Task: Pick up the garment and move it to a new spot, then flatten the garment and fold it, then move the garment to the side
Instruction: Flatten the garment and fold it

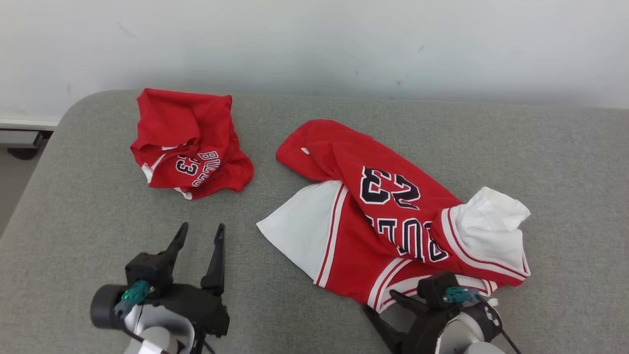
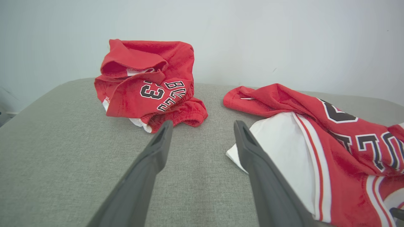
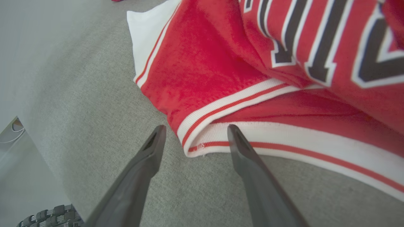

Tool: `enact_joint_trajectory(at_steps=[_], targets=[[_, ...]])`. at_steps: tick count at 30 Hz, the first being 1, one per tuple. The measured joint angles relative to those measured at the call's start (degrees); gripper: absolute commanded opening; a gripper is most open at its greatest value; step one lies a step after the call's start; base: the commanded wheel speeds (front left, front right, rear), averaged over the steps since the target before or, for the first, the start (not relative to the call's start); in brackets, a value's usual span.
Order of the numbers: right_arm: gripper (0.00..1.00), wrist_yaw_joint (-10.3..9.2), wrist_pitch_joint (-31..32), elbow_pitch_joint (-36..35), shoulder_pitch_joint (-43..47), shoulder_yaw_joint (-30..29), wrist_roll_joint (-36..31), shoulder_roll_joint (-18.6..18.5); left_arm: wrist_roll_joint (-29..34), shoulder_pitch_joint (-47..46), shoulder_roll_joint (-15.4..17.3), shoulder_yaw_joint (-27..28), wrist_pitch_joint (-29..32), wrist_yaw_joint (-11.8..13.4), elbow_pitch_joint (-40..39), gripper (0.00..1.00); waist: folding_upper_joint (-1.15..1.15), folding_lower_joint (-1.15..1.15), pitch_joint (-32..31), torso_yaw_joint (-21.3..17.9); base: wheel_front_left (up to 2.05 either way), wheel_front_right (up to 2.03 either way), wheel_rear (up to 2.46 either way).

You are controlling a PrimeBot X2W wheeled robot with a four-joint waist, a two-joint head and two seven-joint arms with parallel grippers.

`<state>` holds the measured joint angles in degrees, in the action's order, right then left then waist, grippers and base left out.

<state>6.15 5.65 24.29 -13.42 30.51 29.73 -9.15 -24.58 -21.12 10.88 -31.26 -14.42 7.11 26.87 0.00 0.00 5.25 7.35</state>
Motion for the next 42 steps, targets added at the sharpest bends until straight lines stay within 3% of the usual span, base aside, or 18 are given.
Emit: enact_joint_trajectory(at_steps=[4,5,6,7,14,19,32,42], targets=[[1.00,0.15,1.43,3.39,-1.57,1.02,0.00,1.64,1.42,1.80,0.20,1.58,0.00,0.00,-0.46,1.00,0.00,0.00,0.06,0.67,0.00,0.00,0.00],[0.95,0.16,1.46,3.97,-1.86,0.98,0.12,2.10,1.56,2.14,0.10,1.67,0.00,0.00,-0.56,1.00,0.00,0.00,0.05,0.72,0.00,0.00,0.00],[0.34,0.18,1.51,4.69,-2.35,1.23,0.12,2.33,1.70,2.20,0.04,1.81,0.00,0.00,-0.68,1.00,0.00,0.00,0.04,0.75,0.00,0.00,0.00],[0.00,0.23,1.49,5.21,-2.74,1.34,0.09,2.37,1.91,2.20,0.00,2.10,0.00,0.00,-0.98,1.00,0.00,0.00,0.03,0.77,0.00,0.00,0.00],[0.00,0.43,1.15,7.69,-4.71,0.94,0.10,2.18,2.94,3.70,-0.04,4.39,0.00,0.01,-2.25,1.00,0.00,0.00,-0.05,0.25,0.00,0.00,0.00],[0.00,0.44,-1.21,6.88,-5.02,-1.44,0.24,-0.84,3.44,4.94,-0.10,5.67,0.00,0.01,-2.92,1.00,0.00,0.00,-0.15,-0.72,0.00,0.00,0.00],[0.00,0.62,-5.78,-1.29,1.13,-10.14,2.08,-15.62,5.52,6.98,0.08,7.60,0.00,0.00,-5.12,1.00,0.00,0.00,-0.81,-5.90,0.00,0.00,0.00],[0.00,-4.41,-7.20,-3.04,7.40,-18.94,4.04,-24.09,6.36,6.88,-0.45,6.17,0.30,0.00,-5.92,1.00,0.00,0.00,-1.11,-9.46,0.00,0.00,0.00]])
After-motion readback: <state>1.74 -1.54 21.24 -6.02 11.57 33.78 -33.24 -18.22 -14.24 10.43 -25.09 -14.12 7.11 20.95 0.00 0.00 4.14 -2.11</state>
